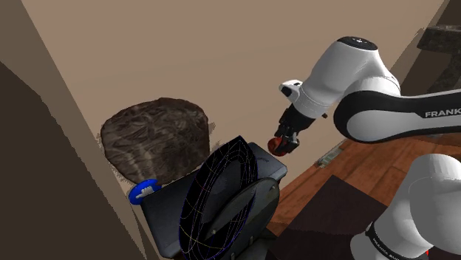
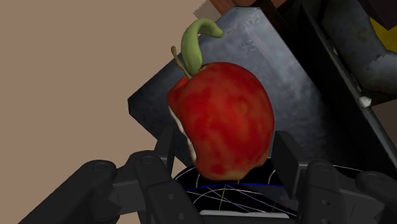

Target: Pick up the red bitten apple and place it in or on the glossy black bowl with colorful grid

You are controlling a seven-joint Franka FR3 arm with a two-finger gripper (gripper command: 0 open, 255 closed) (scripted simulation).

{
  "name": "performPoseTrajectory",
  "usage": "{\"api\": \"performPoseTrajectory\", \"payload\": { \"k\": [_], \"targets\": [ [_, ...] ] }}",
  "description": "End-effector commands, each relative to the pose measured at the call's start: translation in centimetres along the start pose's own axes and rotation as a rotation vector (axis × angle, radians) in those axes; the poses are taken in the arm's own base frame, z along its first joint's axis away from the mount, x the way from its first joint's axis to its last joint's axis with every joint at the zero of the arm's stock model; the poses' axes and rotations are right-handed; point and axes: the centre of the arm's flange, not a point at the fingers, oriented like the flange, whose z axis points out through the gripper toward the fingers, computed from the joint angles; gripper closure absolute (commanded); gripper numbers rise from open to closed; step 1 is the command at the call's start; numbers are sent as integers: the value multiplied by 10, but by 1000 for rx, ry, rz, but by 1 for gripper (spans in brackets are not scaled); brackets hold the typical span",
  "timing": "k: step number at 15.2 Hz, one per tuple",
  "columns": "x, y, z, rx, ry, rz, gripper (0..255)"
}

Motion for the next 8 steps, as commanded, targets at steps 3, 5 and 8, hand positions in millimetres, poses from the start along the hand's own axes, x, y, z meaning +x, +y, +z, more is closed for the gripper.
{"api": "performPoseTrajectory", "payload": {
  "k": [3,5,8],
  "targets": [
    [6,5,-20,0,0,0,255],
    [9,7,-30,0,0,0,255],
    [13,10,-45,0,0,0,255]
  ]
}}
